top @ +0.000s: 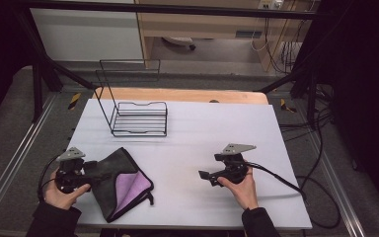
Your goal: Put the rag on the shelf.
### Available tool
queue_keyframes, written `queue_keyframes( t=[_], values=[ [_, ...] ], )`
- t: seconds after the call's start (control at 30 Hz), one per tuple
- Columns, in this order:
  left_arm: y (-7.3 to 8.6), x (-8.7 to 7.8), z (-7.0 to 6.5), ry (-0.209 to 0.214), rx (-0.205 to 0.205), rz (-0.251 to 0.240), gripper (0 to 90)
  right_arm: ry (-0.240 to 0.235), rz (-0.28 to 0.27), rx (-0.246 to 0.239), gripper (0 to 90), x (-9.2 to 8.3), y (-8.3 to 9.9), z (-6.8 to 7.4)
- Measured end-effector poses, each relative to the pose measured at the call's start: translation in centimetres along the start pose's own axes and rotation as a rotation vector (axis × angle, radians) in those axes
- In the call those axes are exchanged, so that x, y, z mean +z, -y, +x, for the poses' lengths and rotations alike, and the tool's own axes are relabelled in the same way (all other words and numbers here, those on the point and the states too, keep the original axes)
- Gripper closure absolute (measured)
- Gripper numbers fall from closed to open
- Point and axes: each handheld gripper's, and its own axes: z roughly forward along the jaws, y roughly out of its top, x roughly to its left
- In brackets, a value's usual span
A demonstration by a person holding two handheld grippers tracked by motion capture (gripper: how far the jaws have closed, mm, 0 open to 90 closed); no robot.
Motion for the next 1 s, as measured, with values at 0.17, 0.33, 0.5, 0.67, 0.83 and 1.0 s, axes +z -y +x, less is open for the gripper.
queue_keyframes(
  t=[0.17, 0.33, 0.5, 0.67, 0.83, 1.0],
  values=[
    [-0.4, -0.9, 0.1, -0.019, -0.012, -0.048, 21.2, 0.003, 0.010, -0.009, 4.7, 0.0, 0.0, -0.1],
    [0.8, 0.1, 2.2, -0.133, -0.094, 0.031, 25.8, -0.007, -0.002, 0.006, 6.0, 0.2, -0.1, 0.1],
    [1.8, 0.3, 4.3, -0.213, -0.164, 0.044, 42.3, -0.003, -0.004, -0.023, 9.2, 1.5, -1.2, 1.0],
    [2.2, 1.0, 5.3, -0.223, -0.181, 0.081, 59.2, -0.013, -0.010, -0.046, 13.7, 4.6, -3.3, 3.0],
    [2.5, 1.5, 5.6, -0.194, -0.192, 0.096, 72.3, -0.054, 0.017, -0.060, 17.3, 7.6, -4.6, 5.5],
    [2.5, 1.7, 5.6, -0.196, -0.182, 0.098, 77.1, -0.130, 0.096, -0.084, 26.1, 11.9, -4.1, 9.3]
  ],
)
